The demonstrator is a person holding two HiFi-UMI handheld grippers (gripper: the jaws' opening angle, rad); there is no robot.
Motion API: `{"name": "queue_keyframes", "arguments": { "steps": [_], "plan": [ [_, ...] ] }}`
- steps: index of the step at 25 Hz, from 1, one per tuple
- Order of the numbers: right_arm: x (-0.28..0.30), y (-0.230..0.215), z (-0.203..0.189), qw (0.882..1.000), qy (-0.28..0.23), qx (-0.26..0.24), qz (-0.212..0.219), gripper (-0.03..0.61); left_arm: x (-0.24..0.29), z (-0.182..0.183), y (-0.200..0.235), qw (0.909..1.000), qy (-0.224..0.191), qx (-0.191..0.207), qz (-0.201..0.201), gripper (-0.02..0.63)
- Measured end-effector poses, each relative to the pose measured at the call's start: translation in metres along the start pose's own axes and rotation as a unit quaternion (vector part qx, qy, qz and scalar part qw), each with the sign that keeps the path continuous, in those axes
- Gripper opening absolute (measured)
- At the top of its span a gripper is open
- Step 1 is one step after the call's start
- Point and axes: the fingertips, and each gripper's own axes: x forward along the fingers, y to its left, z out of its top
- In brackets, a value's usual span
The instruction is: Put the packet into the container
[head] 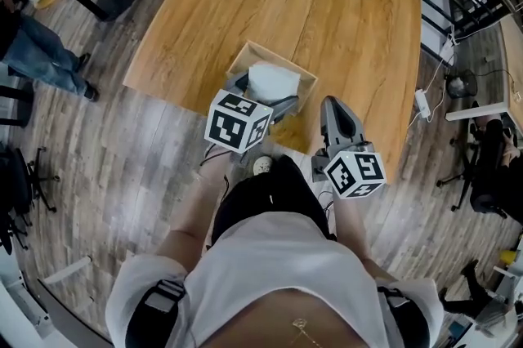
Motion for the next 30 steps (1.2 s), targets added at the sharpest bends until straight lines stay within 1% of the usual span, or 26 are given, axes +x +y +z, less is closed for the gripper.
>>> {"name": "queue_keyframes", "arguments": {
  "steps": [2, 7, 11, 14, 18, 22, 27, 30],
  "plan": [
    [0.003, 0.0, 0.004, 1.0, 0.004, -0.001, 0.005, 0.011, 0.007, -0.002, 0.009, 0.9995, 0.026, 0.012, 0.013, 0.469],
    [0.012, -0.005, 0.01, 1.0, 0.007, -0.002, 0.012, 0.011, 0.022, -0.006, 0.026, 0.9971, 0.073, 0.001, 0.02, 0.469],
    [0.017, -0.014, 0.013, 1.0, 0.008, 0.0, 0.012, 0.011, 0.035, -0.01, 0.033, 0.9938, 0.11, -0.004, 0.017, 0.469],
    [0.021, -0.019, 0.013, 1.0, 0.009, 0.004, 0.013, 0.011, 0.044, -0.012, 0.035, 0.9903, 0.138, 0.001, 0.016, 0.469],
    [0.025, -0.021, 0.009, 1.0, 0.016, 0.007, 0.017, 0.011, 0.056, -0.017, 0.034, 0.9854, 0.17, 0.008, 0.003, 0.469],
    [0.028, -0.026, 0.009, 1.0, 0.019, 0.011, 0.017, 0.011, 0.066, -0.022, 0.038, 0.9783, 0.206, 0.023, -0.003, 0.469],
    [0.031, -0.034, 0.009, 1.0, 0.021, 0.013, 0.01, 0.011, 0.073, -0.031, 0.048, 0.969, 0.246, 0.021, -0.012, 0.469],
    [0.031, -0.037, 0.007, 1.0, 0.021, 0.014, 0.006, 0.011, 0.076, -0.04, 0.054, 0.961, 0.273, 0.044, -0.005, 0.469]
  ]
}}
